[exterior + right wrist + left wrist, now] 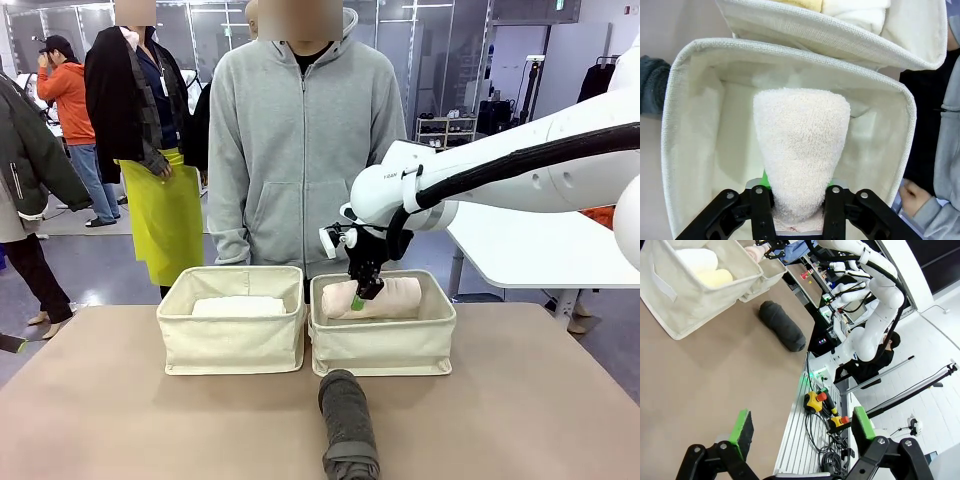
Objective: Divide the towels into two baskets.
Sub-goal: Pick up one hotel-folded towel from the bottom of the table and place it in the Fabric basket indicated by the person.
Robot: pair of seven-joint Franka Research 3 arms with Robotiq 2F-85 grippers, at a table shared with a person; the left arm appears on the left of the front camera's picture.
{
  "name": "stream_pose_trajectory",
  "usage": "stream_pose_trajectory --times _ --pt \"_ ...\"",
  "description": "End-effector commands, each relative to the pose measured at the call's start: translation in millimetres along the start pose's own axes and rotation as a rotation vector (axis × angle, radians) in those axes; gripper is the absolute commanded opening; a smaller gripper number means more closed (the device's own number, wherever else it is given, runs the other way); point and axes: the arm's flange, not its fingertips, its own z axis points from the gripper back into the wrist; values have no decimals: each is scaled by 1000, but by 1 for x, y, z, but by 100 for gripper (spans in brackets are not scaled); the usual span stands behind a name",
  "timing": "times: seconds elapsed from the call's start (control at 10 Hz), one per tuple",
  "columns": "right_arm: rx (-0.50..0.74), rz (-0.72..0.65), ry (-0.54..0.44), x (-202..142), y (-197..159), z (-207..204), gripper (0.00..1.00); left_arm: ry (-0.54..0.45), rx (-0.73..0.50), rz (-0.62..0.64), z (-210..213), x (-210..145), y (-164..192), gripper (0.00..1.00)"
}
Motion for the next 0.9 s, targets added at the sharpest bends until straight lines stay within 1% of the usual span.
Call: stream_pose_trajectory --times 0.0,0.1,0.2,0.4,0.5,0.8 --pt "10 6 5 -3 -5 1 75 0 1 5 1 -3 -6 100" --pt "11 9 2 -2 -4 1 92 0 1 5 1 -3 -6 100" --pt "9 15 4 -1 -3 3 100 0 1 5 1 -3 -6 100" --pt "8 15 20 1 1 6 100 0 1 5 1 -3 -6 100" --pt "2 -2 -1 -2 -3 0 100 0 1 5 1 -3 -6 100" --pt "2 -2 -1 -2 -3 0 100 0 1 5 1 -3 -6 100"
